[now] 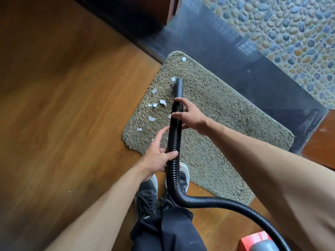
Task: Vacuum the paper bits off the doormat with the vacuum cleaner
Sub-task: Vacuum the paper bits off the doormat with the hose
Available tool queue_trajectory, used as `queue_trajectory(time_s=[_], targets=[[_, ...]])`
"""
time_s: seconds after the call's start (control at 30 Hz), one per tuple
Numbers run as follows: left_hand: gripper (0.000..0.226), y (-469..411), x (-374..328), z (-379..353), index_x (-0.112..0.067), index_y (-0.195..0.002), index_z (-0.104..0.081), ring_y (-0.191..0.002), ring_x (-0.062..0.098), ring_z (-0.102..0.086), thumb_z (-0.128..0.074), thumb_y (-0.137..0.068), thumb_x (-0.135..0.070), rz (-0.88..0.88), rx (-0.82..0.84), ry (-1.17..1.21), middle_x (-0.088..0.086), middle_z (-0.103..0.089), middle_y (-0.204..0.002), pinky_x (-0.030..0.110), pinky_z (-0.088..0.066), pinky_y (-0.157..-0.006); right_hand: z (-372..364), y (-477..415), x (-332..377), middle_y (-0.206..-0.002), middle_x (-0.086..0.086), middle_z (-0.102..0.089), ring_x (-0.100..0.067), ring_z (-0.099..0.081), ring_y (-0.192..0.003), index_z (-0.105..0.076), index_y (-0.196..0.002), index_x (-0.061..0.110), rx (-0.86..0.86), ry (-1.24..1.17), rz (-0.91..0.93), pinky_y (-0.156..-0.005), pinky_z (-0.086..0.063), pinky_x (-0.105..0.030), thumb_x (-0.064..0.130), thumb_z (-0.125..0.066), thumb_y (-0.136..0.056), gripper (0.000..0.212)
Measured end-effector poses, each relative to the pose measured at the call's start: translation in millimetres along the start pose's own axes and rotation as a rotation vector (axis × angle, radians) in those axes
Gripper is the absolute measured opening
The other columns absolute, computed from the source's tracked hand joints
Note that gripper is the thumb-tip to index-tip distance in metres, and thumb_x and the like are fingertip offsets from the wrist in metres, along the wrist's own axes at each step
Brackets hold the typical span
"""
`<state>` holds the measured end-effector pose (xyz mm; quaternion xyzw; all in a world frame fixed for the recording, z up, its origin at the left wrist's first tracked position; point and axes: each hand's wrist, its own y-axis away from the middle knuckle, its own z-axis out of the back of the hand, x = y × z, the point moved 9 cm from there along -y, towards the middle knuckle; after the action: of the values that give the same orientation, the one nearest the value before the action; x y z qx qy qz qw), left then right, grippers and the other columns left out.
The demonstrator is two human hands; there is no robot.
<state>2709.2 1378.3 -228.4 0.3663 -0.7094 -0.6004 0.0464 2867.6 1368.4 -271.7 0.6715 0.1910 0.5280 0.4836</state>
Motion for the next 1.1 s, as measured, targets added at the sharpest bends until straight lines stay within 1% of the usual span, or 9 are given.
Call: queue_trajectory(time_s=[0.1,0.2,0.43,0.57,0.63,0.8,0.9,1.03,1.1], targets=[[0.083,0.7,-1.9,-3.0,-0.057,-0.139,-0.033,-0.093,0.041,-0.071,-0.061,-0.092,0.005,-0.012,-0.004,-0.002,0.025,-0.071,-0.099,0.066,-0.055,-0.080,1.7,0.1,-2.0,-0.115,-0.019,-0.058,-0.024,-0.068,-0.089,-0.038,-0.144,0.023,0.005,-0.086,-0.020,-0.057,-0.058,-0.031,0.001,-0.057,-0.092,0.059],[0.084,0.4,-2.3,-4.0,-0.055,-0.143,-0.029,-0.093,0.042,-0.071,-0.061,-0.092,0.005,-0.013,-0.015,0.017,0.024,-0.071,-0.099,0.066,-0.055,-0.079,0.9,-3.3,1.3,-0.110,-0.018,-0.059,-0.025,-0.067,-0.087,-0.039,-0.144,0.022,0.004,-0.085,-0.006,-0.060,-0.059,-0.034,0.000,-0.056,-0.092,0.059],[0.085,4.9,0.9,-2.1,-0.052,-0.145,-0.028,-0.093,0.047,-0.070,-0.061,-0.092,0.005,-0.004,-0.025,0.043,0.029,-0.069,-0.101,0.068,-0.054,-0.079,-7.3,-4.6,-1.9,-0.116,-0.021,-0.058,-0.023,-0.067,-0.085,-0.036,-0.146,0.019,-0.001,-0.051,0.001,-0.060,-0.057,-0.027,-0.001,-0.055,-0.093,0.060],[0.086,9.2,2.9,0.0,-0.051,-0.146,-0.026,-0.095,0.045,-0.070,-0.062,-0.091,0.005,-0.001,-0.031,0.046,0.024,-0.071,-0.098,0.066,-0.054,-0.081,-11.7,-6.4,-3.2,-0.122,-0.023,-0.057,-0.027,-0.067,-0.090,-0.037,-0.145,0.020,0.011,-0.042,0.000,-0.076,-0.060,-0.041,0.000,-0.057,-0.092,0.059],[0.085,9.9,-0.1,0.5,-0.052,-0.146,-0.026,-0.095,0.045,-0.070,-0.061,-0.092,0.004,-0.005,-0.039,0.040,0.023,-0.071,-0.097,0.066,-0.054,-0.082,-11.0,-7.5,0.4,-0.123,-0.024,-0.057,-0.028,-0.067,-0.091,-0.040,-0.143,0.019,-0.005,-0.035,0.017,-0.080,-0.059,-0.045,0.001,-0.058,-0.091,0.058],[0.085,1.3,-20.0,2.0,-0.058,-0.143,-0.025,-0.094,0.035,-0.072,-0.061,-0.093,0.000,-0.040,-0.058,-0.043,0.019,-0.073,-0.101,0.064,-0.055,-0.081,1.0,-10.8,22.1,-0.118,-0.019,-0.057,-0.024,-0.067,-0.087,-0.040,-0.144,0.019,-0.027,-0.036,0.081,-0.067,-0.060,-0.030,-0.002,-0.057,-0.091,0.059],[0.085,-9.5,-33.7,-2.6,-0.056,-0.145,-0.024,-0.095,0.034,-0.072,-0.061,-0.093,0.000,-0.043,-0.059,-0.046,0.018,-0.073,-0.103,0.062,-0.056,-0.080,18.8,-15.2,32.8,-0.116,-0.017,-0.058,-0.023,-0.067,-0.088,-0.041,-0.143,0.017,-0.082,-0.003,0.102,-0.069,-0.059,-0.030,-0.001,-0.058,-0.091,0.059],[0.084,-22.9,-48.0,-17.3,-0.051,-0.149,-0.021,-0.095,0.027,-0.072,-0.060,-0.094,-0.001,-0.042,-0.024,-0.070,0.015,-0.072,-0.105,0.052,-0.060,-0.073,42.8,-21.5,34.5,-0.114,-0.016,-0.059,-0.021,-0.067,-0.085,-0.043,-0.143,0.020,-0.152,0.039,0.089,-0.067,-0.058,-0.032,0.003,-0.061,-0.089,0.059],[0.083,-28.5,-53.2,-22.0,-0.050,-0.150,-0.021,-0.096,0.026,-0.072,-0.060,-0.094,-0.002,-0.040,-0.011,-0.079,0.014,-0.072,-0.107,0.052,-0.060,-0.073,52.5,-24.3,33.7,-0.117,-0.016,-0.060,-0.022,-0.067,-0.087,-0.045,-0.142,0.022,-0.185,0.050,0.087,-0.069,-0.059,-0.034,0.005,-0.062,-0.087,0.060]])
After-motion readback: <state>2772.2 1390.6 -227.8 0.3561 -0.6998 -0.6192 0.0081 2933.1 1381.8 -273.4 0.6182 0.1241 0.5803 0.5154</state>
